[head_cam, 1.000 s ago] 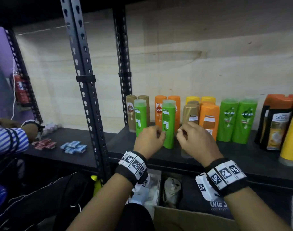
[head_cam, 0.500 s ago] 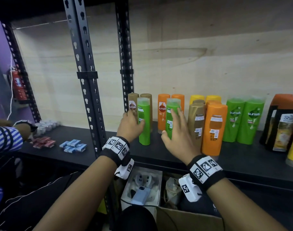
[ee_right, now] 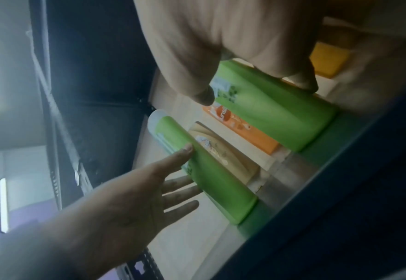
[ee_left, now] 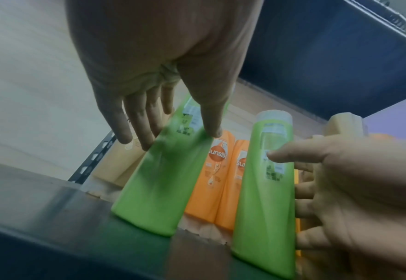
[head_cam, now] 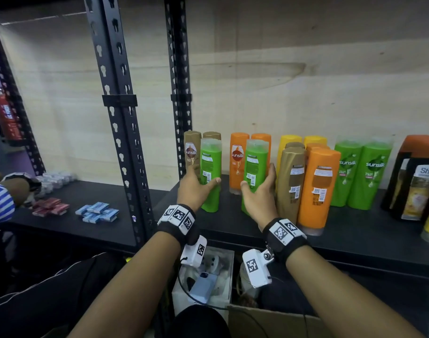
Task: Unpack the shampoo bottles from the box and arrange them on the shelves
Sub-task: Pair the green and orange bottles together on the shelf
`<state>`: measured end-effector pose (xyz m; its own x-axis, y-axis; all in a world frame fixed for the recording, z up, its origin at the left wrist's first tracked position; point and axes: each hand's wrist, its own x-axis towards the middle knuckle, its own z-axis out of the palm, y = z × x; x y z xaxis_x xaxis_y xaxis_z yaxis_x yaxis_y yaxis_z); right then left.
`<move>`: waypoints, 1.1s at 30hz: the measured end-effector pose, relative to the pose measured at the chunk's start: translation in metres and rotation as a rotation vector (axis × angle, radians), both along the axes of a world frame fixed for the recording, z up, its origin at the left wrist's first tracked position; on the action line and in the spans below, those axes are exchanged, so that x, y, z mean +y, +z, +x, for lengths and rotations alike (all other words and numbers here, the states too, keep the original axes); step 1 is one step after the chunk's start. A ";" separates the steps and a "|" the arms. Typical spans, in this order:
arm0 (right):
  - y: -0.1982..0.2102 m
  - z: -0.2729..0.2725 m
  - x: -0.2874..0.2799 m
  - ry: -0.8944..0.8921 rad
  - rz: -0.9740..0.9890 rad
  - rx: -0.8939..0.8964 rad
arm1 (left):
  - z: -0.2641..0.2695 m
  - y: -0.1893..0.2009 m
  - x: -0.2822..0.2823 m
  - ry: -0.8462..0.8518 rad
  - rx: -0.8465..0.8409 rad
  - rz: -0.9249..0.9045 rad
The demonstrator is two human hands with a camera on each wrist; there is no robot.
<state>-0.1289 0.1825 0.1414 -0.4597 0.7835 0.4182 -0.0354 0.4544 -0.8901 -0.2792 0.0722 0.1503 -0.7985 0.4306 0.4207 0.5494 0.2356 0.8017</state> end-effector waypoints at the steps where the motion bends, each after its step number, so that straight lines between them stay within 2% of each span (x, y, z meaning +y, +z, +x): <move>1: -0.002 -0.003 0.004 -0.017 -0.049 -0.002 | -0.002 -0.001 -0.001 0.004 0.014 -0.005; 4: -0.011 -0.011 0.008 -0.019 -0.135 -0.016 | -0.003 -0.002 -0.004 -0.007 0.053 -0.031; 10: -0.032 -0.005 0.013 -0.012 -0.060 -0.005 | 0.003 -0.001 -0.012 -0.063 0.117 -0.034; 19: -0.038 0.005 0.005 0.198 0.033 -0.008 | 0.017 -0.013 -0.033 -0.116 0.050 0.036; 23: -0.035 0.001 0.005 0.307 -0.060 0.084 | 0.023 -0.013 -0.026 -0.151 -0.014 0.073; 27: -0.033 -0.004 0.000 0.378 -0.150 0.204 | 0.031 -0.016 -0.019 -0.197 -0.084 0.193; 33: -0.039 -0.007 0.002 0.524 -0.232 0.219 | 0.039 -0.027 -0.006 -0.182 -0.142 0.248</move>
<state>-0.1357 0.1843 0.1023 -0.7311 0.5583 0.3921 -0.3947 0.1226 -0.9106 -0.2403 0.0665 0.1235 -0.7761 0.4703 0.4200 0.4429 -0.0675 0.8940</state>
